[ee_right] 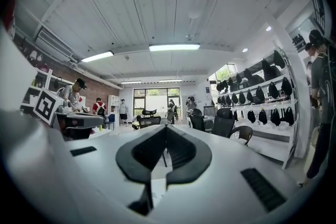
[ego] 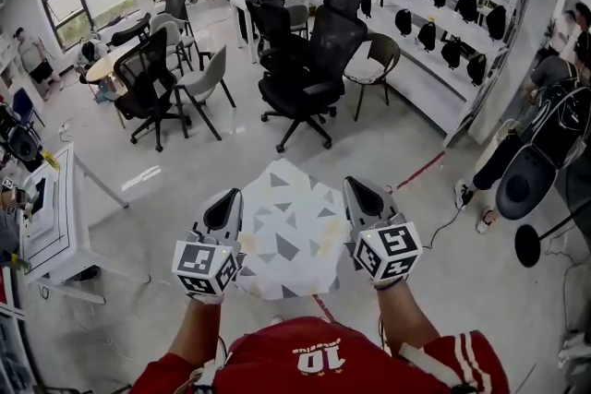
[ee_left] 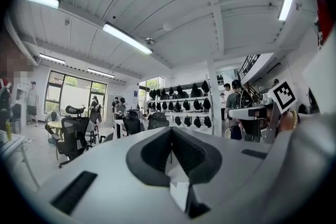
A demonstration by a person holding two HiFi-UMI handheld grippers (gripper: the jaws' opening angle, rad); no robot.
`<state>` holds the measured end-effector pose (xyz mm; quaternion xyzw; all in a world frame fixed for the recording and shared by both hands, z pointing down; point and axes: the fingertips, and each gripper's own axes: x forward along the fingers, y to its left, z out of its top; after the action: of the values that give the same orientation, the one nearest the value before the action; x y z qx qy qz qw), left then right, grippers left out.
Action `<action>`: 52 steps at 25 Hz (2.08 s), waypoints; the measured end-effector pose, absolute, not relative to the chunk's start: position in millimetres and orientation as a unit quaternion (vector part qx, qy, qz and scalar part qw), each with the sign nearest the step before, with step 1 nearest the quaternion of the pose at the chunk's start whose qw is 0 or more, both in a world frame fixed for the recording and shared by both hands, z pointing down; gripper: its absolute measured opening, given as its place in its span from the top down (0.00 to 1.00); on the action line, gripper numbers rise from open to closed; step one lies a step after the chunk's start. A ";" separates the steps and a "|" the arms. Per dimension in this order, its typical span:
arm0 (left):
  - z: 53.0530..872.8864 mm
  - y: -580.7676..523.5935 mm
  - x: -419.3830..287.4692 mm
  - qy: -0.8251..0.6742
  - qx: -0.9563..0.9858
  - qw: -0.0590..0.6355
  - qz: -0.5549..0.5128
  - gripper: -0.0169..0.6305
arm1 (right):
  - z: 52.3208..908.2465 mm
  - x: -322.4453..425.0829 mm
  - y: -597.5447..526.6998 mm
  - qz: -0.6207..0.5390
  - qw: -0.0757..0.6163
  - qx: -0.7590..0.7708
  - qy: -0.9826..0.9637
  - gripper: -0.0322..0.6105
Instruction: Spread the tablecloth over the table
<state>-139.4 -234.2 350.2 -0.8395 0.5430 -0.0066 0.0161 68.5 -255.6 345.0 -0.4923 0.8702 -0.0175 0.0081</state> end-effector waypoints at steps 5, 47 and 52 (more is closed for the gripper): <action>351.6 -234.8 -143.9 0.548 -0.837 0.016 -0.007 0.96 | 350.2 70.7 -255.4 -0.021 0.004 -0.495 0.868 0.93; 353.1 -237.5 -134.6 0.538 -0.843 0.013 0.006 0.96 | 344.4 75.2 -257.2 -0.008 0.006 -0.498 0.867 0.93; 354.1 -236.4 -133.0 0.538 -0.843 0.012 0.005 0.96 | 344.7 75.1 -255.0 -0.006 0.006 -0.494 0.870 0.93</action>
<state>-133.0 -236.4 354.1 -0.8428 0.5381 0.0051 0.0119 75.1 -255.0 344.7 -0.4936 0.8696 -0.0064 0.0058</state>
